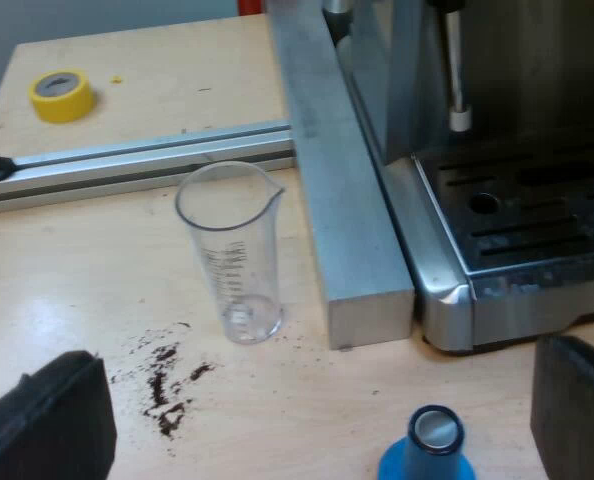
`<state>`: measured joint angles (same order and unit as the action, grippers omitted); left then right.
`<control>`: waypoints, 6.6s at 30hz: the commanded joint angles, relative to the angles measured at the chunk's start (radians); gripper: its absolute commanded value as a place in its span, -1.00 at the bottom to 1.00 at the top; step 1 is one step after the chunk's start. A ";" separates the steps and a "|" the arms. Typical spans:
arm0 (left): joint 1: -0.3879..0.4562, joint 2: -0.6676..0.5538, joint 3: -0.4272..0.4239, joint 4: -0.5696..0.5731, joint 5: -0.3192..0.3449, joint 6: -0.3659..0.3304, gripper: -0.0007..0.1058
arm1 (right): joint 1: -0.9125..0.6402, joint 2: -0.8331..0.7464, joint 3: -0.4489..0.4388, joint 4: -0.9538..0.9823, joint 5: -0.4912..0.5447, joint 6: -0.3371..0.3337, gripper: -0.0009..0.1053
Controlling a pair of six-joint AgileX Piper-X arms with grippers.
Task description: Place mug into machine
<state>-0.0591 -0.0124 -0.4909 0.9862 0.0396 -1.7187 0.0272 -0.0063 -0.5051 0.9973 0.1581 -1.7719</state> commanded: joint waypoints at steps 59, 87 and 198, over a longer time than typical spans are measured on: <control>-0.461 0.146 0.301 -0.612 0.386 0.004 0.61 | 0.093 0.282 0.473 -1.025 -0.064 -0.004 0.51; -0.461 0.148 0.301 -0.607 0.386 0.004 0.61 | 0.093 1.320 0.277 -1.704 -0.141 -0.002 0.50; -0.461 0.332 0.436 -0.956 0.069 -0.057 0.61 | 0.817 1.515 -0.198 -1.502 0.080 0.027 -0.94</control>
<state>-0.5158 0.3203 -0.0535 0.0494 0.1173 -1.7647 0.8409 1.5122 -0.6917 -0.4679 0.2269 -1.7433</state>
